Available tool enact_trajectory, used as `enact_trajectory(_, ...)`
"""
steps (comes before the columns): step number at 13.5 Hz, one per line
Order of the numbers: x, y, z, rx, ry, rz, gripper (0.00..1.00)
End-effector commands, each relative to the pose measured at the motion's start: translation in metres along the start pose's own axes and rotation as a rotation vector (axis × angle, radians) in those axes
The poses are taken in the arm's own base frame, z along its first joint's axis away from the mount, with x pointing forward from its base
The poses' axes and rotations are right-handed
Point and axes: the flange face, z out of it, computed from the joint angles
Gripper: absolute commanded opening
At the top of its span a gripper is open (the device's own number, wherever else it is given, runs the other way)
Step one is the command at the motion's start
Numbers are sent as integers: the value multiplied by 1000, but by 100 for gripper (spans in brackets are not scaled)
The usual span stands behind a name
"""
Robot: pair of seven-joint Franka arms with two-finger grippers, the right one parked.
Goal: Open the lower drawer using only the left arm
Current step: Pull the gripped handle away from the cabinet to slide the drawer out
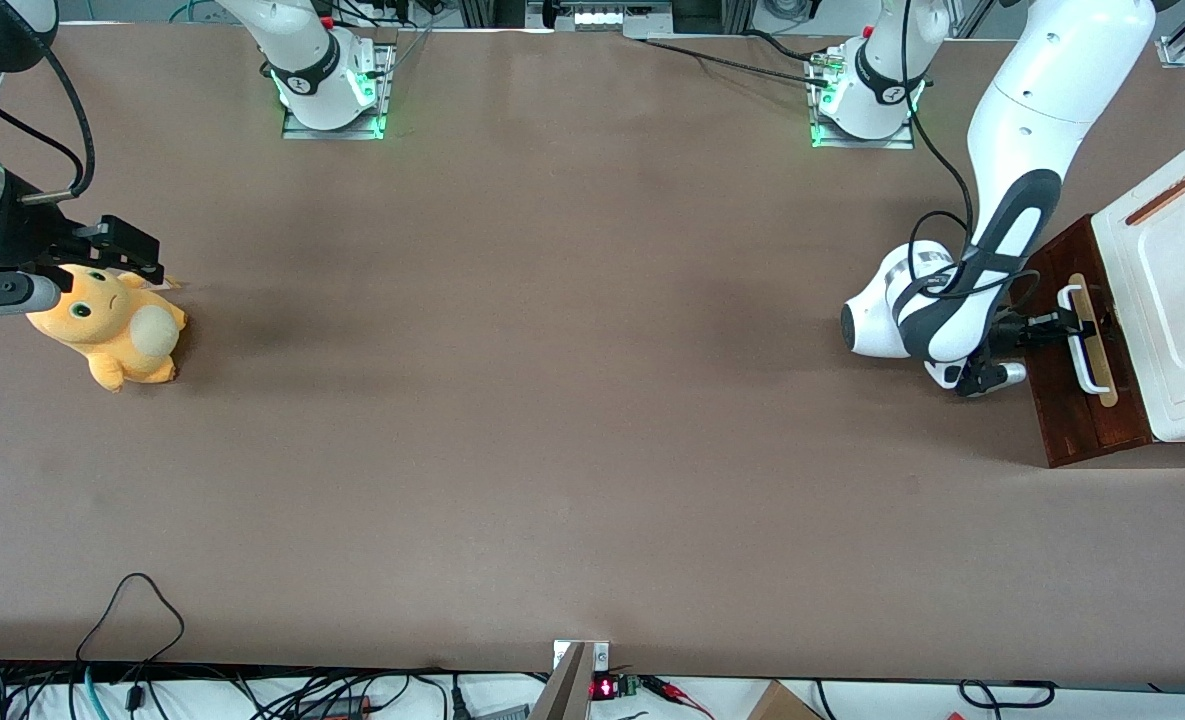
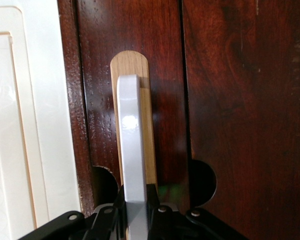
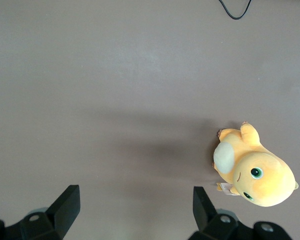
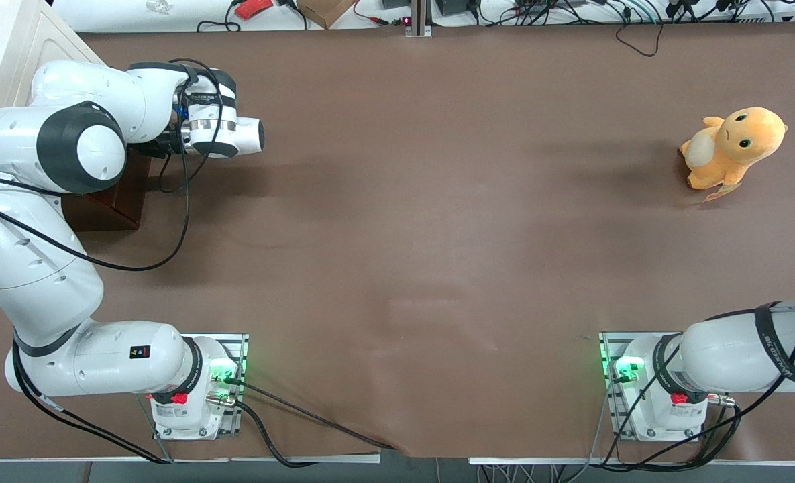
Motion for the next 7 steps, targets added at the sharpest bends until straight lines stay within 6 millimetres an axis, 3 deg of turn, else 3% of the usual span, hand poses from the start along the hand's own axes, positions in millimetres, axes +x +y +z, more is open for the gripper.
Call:
enact_trajectory(1,6,-1,-14,-5,42,20,3)
enact_trajectory(7,3,0,-91,-59,171,32,3)
